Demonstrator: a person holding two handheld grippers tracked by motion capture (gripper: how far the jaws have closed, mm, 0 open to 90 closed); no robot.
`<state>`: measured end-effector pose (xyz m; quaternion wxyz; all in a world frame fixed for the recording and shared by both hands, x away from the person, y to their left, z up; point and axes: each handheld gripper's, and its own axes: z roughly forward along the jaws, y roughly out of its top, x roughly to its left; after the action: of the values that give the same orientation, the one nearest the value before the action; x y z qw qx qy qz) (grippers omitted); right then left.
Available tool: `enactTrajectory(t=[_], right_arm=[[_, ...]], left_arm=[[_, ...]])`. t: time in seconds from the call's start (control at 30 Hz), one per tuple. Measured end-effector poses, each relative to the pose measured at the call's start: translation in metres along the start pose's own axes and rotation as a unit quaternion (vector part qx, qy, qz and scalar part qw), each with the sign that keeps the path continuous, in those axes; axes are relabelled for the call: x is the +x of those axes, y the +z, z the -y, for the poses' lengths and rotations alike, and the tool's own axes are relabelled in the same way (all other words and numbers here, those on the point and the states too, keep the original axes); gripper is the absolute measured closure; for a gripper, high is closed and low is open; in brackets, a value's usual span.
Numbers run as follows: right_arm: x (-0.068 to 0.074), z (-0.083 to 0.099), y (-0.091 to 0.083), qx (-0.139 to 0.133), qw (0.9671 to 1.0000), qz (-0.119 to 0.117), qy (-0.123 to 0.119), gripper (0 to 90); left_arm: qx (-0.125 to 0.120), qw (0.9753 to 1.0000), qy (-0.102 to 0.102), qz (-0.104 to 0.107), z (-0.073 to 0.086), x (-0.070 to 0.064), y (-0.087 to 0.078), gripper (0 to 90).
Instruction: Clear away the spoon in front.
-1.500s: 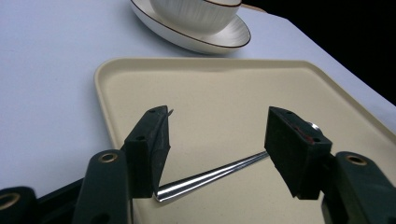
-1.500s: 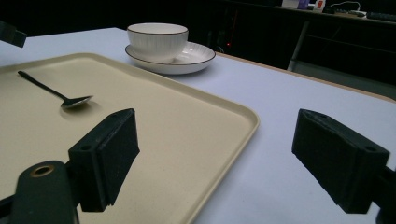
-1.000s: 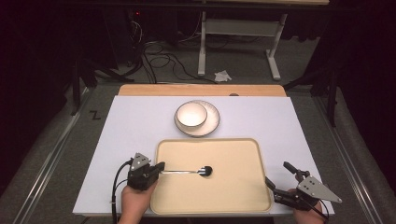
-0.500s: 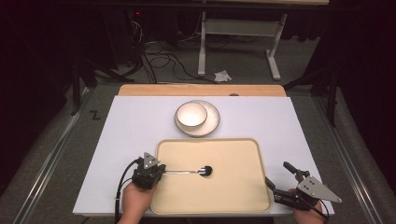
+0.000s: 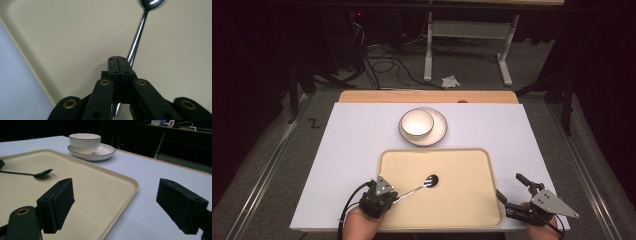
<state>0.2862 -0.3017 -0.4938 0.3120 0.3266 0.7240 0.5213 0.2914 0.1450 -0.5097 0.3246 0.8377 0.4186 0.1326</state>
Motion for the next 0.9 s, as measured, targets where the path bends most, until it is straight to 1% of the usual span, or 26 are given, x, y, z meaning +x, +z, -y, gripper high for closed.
enactTrajectory(t=[0.03,0.1,0.13,0.17,0.23,0.27,0.3,0.33,0.37,0.4,0.43,0.47,0.5,0.53,0.57,0.6,0.67,0.73,0.77,0.8,0.83,0.9], right_arm=[[0.000,0.000,0.000,0.000,1.0000,-0.001,0.000,15.6],[0.000,0.000,0.001,0.000,1.0000,-0.002,-0.003,15.6],[0.000,0.000,0.001,0.000,1.0000,-0.002,-0.004,15.6],[0.000,0.000,0.001,0.001,1.0000,-0.003,-0.004,15.6],[0.001,0.000,0.002,0.004,1.0000,0.000,-0.002,15.6],[0.001,0.000,0.002,0.004,1.0000,-0.002,-0.002,15.6],[0.001,0.000,0.002,0.004,1.0000,-0.002,-0.002,15.6],[0.000,0.000,0.002,0.003,1.0000,-0.001,-0.003,15.6],[0.000,0.000,0.002,0.003,1.0000,-0.001,-0.003,15.6],[0.000,0.000,0.002,0.003,1.0000,-0.001,-0.003,15.6],[0.000,0.001,0.002,0.003,1.0000,-0.001,-0.001,15.6],[0.000,0.001,0.002,0.003,1.0000,-0.001,-0.001,15.6],[0.000,0.001,0.002,0.004,1.0000,0.001,-0.003,15.6],[0.000,0.001,0.001,0.004,1.0000,0.002,-0.002,15.6],[0.000,0.001,0.001,0.004,1.0000,0.002,-0.002,15.6],[0.000,0.001,0.001,0.004,1.0000,0.002,-0.001,15.6],[0.000,0.001,0.002,0.004,1.0000,0.001,-0.001,15.6],[0.000,0.001,0.002,0.003,1.0000,0.002,-0.003,15.6],[0.000,0.001,0.002,0.003,1.0000,0.002,-0.003,15.6],[0.000,0.000,0.001,0.002,1.0000,0.001,-0.005,15.6],[0.000,0.000,0.001,0.002,1.0000,0.001,-0.005,15.6],[0.000,0.001,0.001,0.002,1.0000,0.001,-0.004,15.6]], left_arm=[[-0.001,1.0000,-0.001,0.002,0.000,-0.001,0.000,90.0],[-0.014,0.9999,-0.005,0.003,-0.002,-0.001,0.000,90.0],[-0.026,0.9996,-0.009,0.004,-0.005,0.000,0.000,90.0],[-0.034,0.9993,-0.012,0.008,-0.008,0.000,0.001,90.0],[-0.038,0.9992,-0.012,0.010,-0.011,0.000,0.002,90.0],[-0.039,0.9991,-0.006,0.016,-0.016,-0.004,0.006,90.0],[-0.039,0.9991,-0.006,0.016,-0.016,-0.004,0.006,90.0],[-0.038,0.9991,-0.002,0.020,-0.019,-0.006,0.009,90.0],[-0.038,0.9991,0.005,0.021,-0.024,-0.010,0.012,90.0],[-0.038,0.9991,0.005,0.021,-0.024,-0.010,0.012,89.8],[-0.040,0.9987,0.015,0.026,-0.030,-0.016,0.016,89.9],[-0.040,0.9987,0.015,0.026,-0.030,-0.016,0.016,90.0],[-0.044,0.9982,0.013,0.038,-0.032,-0.018,0.017,90.0],[-0.046,0.9973,0.008,0.056,-0.034,-0.021,0.019,90.0],[-0.047,0.9970,0.009,0.060,-0.035,-0.023,0.020,90.0],[-0.045,0.9969,0.014,0.064,-0.038,-0.027,0.023,90.0],[-0.041,0.9970,0.022,0.061,-0.042,-0.032,0.028,90.0],[-0.027,0.9979,0.025,0.053,-0.048,-0.035,0.042,90.0],[-0.027,0.9979,0.025,0.053,-0.048,-0.035,0.042,90.0],[-0.021,0.9984,0.022,0.048,-0.052,-0.034,0.049,90.0],[-0.021,0.9984,0.022,0.048,-0.052,-0.034,0.049,90.0],[-0.019,0.9987,0.012,0.045,-0.057,-0.032,0.052,90.0]])
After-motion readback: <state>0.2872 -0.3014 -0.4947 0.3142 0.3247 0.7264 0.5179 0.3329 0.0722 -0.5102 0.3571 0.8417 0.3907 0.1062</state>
